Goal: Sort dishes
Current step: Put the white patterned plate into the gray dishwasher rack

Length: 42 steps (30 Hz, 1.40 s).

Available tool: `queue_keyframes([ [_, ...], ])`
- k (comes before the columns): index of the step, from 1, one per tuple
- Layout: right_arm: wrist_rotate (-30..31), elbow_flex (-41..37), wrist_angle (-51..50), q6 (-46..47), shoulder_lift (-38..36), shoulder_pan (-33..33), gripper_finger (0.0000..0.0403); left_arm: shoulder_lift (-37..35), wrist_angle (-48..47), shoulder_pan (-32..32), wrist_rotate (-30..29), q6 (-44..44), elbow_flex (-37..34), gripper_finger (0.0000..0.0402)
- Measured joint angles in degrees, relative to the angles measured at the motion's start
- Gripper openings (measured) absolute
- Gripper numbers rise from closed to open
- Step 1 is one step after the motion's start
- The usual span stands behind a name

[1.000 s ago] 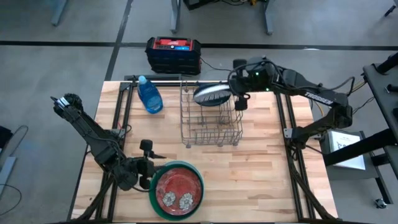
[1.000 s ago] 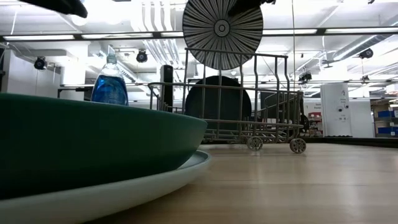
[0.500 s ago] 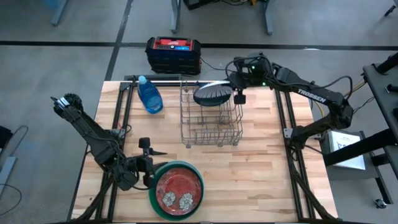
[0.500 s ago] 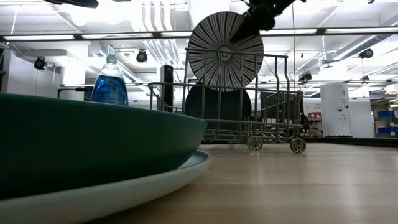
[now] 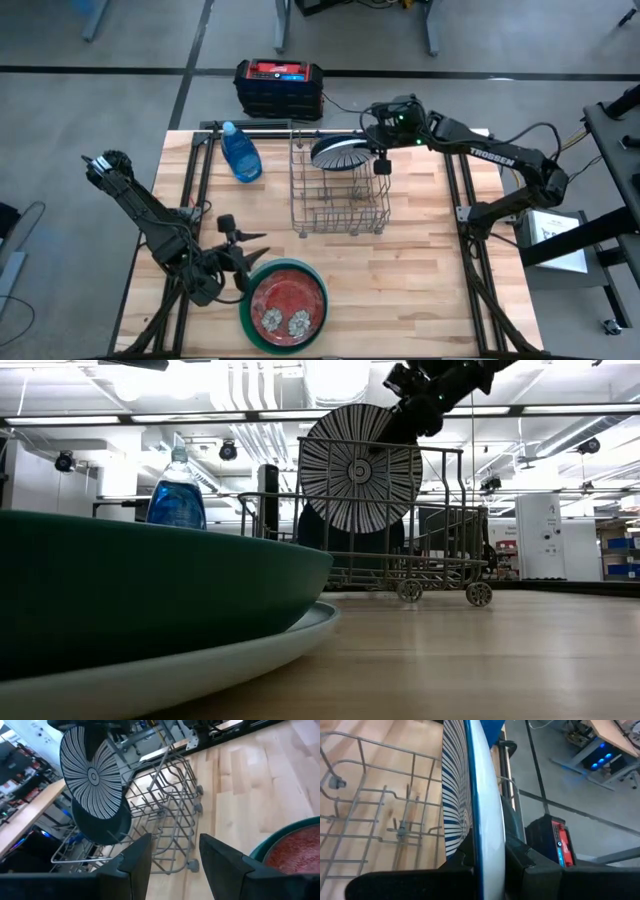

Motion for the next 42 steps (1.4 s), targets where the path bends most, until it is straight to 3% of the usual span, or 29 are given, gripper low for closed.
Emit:
queue_keyframes([
  [19,1.2,-8.8,13.0,4.7,-0.1,0.0,0.0026,0.0,-0.5,0.0,-2.5,0.7,0.0,0.0155],
  [42,1.3,-11.6,14.2,7.9,0.0,-0.1,0.0026,0.0,-5.9,0.0,-8.8,1.0,0.0,0.0155],
])
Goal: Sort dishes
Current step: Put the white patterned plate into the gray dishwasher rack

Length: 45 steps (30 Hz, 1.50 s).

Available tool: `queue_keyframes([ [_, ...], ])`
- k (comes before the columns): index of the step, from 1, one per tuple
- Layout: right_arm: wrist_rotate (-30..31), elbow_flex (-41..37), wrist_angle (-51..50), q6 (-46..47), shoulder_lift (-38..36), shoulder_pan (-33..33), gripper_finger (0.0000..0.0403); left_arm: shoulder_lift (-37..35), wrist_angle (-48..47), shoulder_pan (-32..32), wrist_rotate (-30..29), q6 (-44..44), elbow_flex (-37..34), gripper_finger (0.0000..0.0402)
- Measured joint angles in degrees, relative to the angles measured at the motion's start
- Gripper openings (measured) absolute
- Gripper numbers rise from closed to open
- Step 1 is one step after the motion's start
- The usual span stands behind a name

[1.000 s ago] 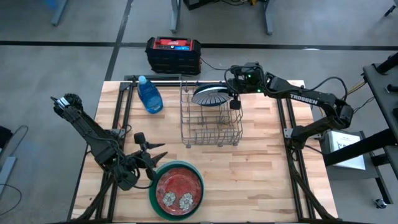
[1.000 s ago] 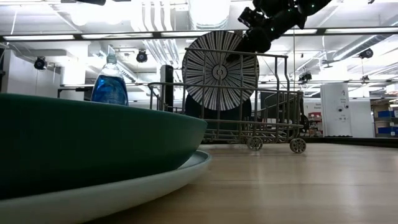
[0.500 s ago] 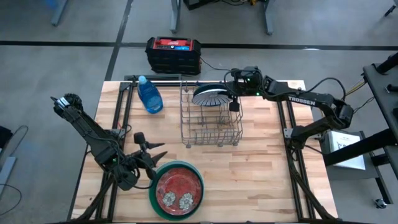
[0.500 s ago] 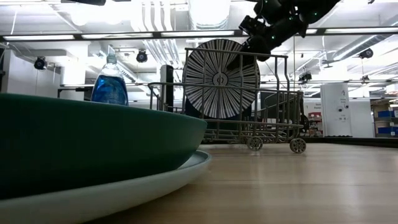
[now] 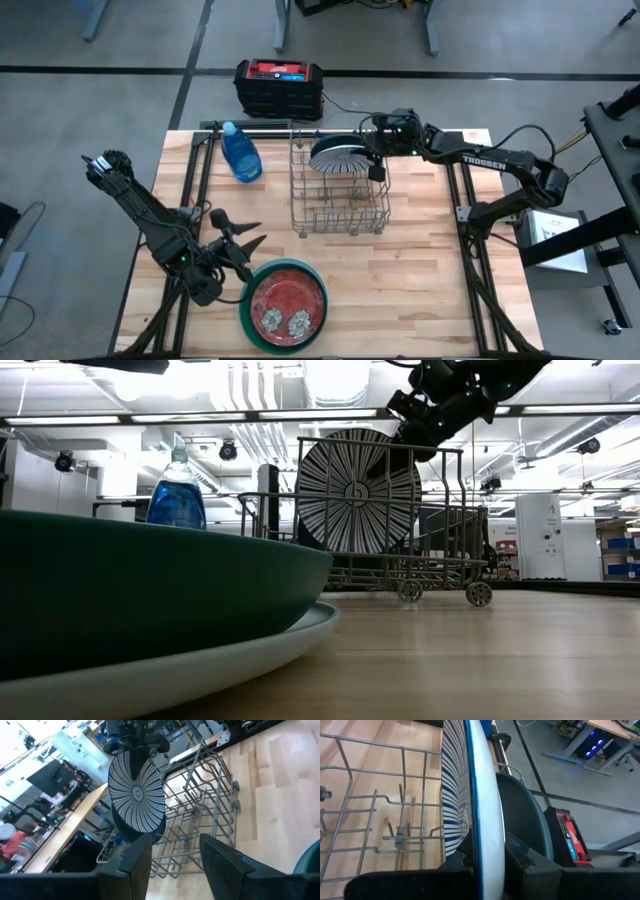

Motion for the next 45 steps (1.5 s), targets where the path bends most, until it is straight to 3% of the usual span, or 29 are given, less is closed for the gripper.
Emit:
queue_keyframes([
  [5,0.0,-0.1,0.3,-0.5,0.3,0.0,0.0026,0.0,-2.4,0.0,0.0,-4.0,-0.1,0.0155],
  [37,1.4,0.0,3.6,1.4,8.4,0.0,0.0027,0.0,-5.6,0.0,0.1,-7.5,-0.1,0.0155],
  [45,3.5,0.6,3.4,2.8,7.4,0.0,0.0085,0.0,-5.6,0.0,0.1,-7.5,-0.1,0.0155],
])
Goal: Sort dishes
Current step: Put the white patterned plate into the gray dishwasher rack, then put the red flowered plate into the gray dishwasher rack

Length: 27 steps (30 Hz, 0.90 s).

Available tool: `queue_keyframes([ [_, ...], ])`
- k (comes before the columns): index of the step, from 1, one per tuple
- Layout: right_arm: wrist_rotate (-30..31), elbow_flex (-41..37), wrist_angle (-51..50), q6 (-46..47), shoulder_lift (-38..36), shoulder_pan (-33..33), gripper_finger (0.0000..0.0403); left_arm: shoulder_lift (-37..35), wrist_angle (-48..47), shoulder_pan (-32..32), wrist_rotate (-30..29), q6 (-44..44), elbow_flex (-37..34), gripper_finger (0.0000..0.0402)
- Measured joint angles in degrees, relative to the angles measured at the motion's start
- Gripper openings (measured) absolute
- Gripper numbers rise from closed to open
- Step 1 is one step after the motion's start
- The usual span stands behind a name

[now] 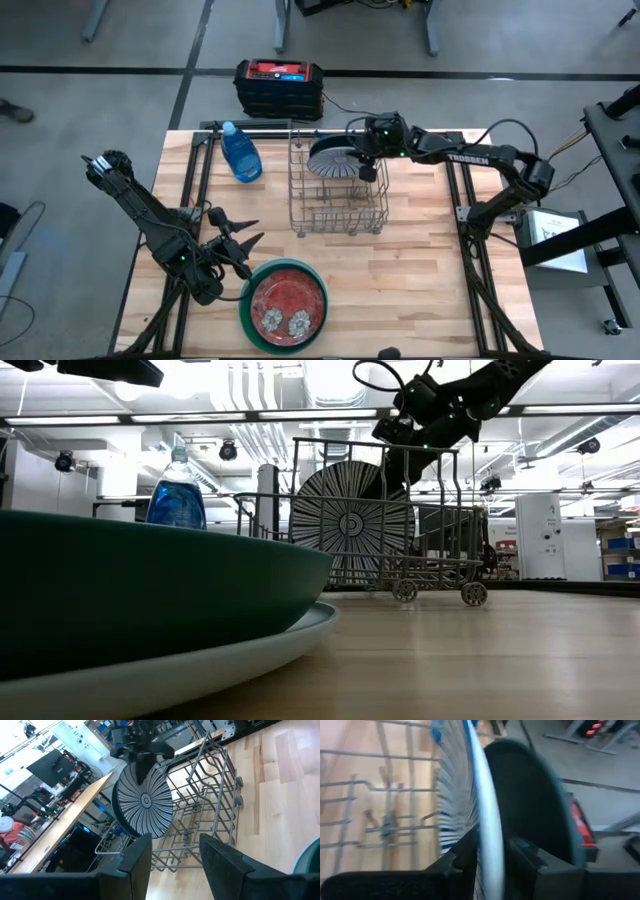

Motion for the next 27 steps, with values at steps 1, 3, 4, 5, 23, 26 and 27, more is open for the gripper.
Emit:
queue_keyframes([
  [1,0.3,0.1,0.1,0.0,0.0,0.0,0.0089,0.0,0.0,0.0,0.0,0.0,0.0,0.0155],
  [3,0.7,0.2,-0.3,0.0,0.0,0.0,0.0094,0.0,0.0,0.0,0.0,-0.1,0.0,0.0155],
  [4,1.0,0.5,-0.8,0.0,0.0,0.0,0.0096,0.0,0.0,0.0,0.0,-0.1,0.0,0.0155],
  [5,1.1,0.8,-1.2,-0.1,0.0,0.0,0.0098,0.0,0.0,0.0,0.0,-0.1,0.0,0.0155],
  [23,1.1,11.7,-18.6,0.3,0.0,0.0,0.0151,0.0,-1.2,0.0,0.1,-2.1,-0.3,0.0155],
  [26,1.1,13.2,-20.7,0.4,-0.1,0.0,0.0163,0.0,-1.5,0.0,0.2,-2.5,-0.3,0.0155],
  [27,1.1,13.8,-21.7,0.4,-0.1,0.0,0.0166,0.0,-1.5,0.0,0.2,-2.5,-0.3,0.0155],
])
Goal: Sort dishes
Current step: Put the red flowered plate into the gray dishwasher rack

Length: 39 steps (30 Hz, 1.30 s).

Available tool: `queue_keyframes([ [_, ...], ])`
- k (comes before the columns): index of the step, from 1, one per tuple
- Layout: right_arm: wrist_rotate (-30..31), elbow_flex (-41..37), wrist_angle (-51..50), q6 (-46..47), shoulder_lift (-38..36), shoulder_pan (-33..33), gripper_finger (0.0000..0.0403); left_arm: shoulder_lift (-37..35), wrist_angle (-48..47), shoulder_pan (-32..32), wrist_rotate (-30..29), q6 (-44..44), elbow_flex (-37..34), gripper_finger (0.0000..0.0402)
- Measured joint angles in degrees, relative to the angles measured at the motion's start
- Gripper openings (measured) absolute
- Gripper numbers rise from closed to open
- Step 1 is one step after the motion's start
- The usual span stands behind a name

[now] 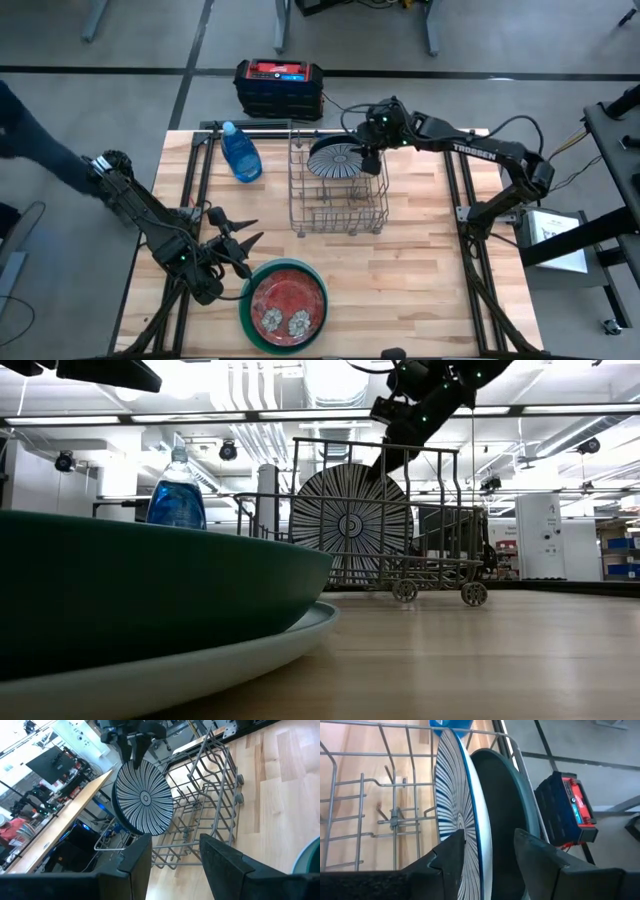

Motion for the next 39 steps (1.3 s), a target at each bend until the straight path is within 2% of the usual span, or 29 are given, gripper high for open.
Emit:
queue_keyframes([
  [8,0.0,5.9,-6.9,-0.3,0.0,0.0,0.0187,0.0,0.3,0.0,0.0,-0.2,0.0,0.0155],
  [17,0.0,10.9,-11.7,1.2,0.0,0.0,0.0191,0.0,3.3,0.0,1.9,-0.2,0.0,0.0155],
  [25,0.0,11.7,-0.9,10.6,-0.1,0.8,0.017,0.0,4.7,0.0,4.5,-0.2,0.0,0.0155],
  [31,1.1,11.7,9.4,13.3,-0.2,3.1,0.0137,0.1,5.5,0.0,5.0,-0.2,0.0,0.0155],
  [35,6.9,11.7,12.4,12.9,-0.3,5.1,0.0088,0.1,6.6,0.0,7.4,-0.2,0.0,0.0155],
  [39,15.9,11.7,9.0,10.4,-0.3,8.8,0.0018,0.1,8.1,0.0,9.4,-0.2,0.0,0.0155],
])
